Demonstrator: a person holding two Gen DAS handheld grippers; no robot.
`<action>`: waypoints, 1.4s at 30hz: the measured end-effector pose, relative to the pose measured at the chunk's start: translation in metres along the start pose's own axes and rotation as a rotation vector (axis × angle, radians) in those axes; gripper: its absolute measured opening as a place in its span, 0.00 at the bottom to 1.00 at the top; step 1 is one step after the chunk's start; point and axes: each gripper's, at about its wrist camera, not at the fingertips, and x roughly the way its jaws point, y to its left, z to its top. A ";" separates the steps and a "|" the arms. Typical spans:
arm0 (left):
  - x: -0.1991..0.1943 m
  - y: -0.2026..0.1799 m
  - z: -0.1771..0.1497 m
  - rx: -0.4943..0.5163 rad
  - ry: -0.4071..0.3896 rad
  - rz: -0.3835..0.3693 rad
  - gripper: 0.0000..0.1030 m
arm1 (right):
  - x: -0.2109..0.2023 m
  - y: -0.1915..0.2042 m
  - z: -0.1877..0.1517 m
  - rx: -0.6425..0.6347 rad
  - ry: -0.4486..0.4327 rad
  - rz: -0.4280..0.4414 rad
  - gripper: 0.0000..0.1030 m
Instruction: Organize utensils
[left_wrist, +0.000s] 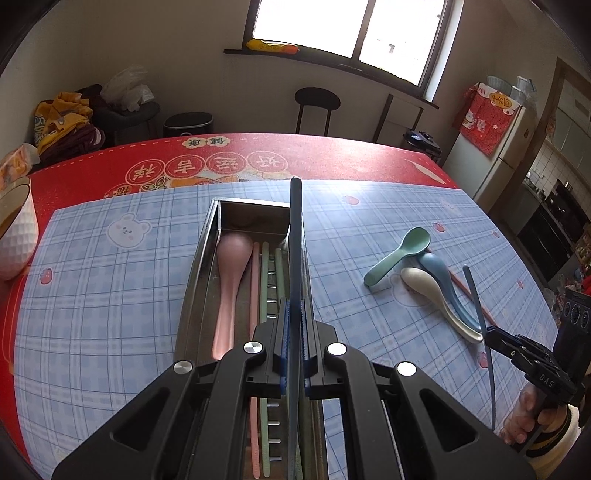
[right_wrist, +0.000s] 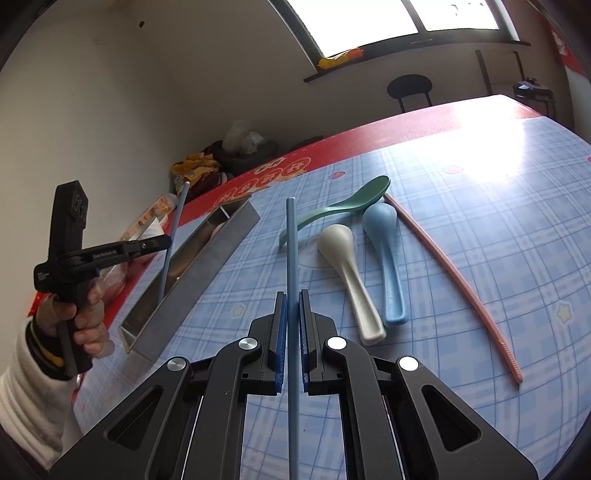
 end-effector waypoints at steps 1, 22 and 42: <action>0.004 0.000 -0.001 0.001 0.013 0.001 0.05 | 0.000 0.000 0.000 0.000 0.000 0.000 0.06; -0.015 -0.015 -0.024 0.071 -0.044 0.067 0.17 | 0.000 0.000 0.000 0.000 -0.002 0.001 0.06; -0.101 0.016 -0.089 0.013 -0.213 0.220 0.93 | 0.016 -0.001 0.007 0.049 0.090 -0.046 0.06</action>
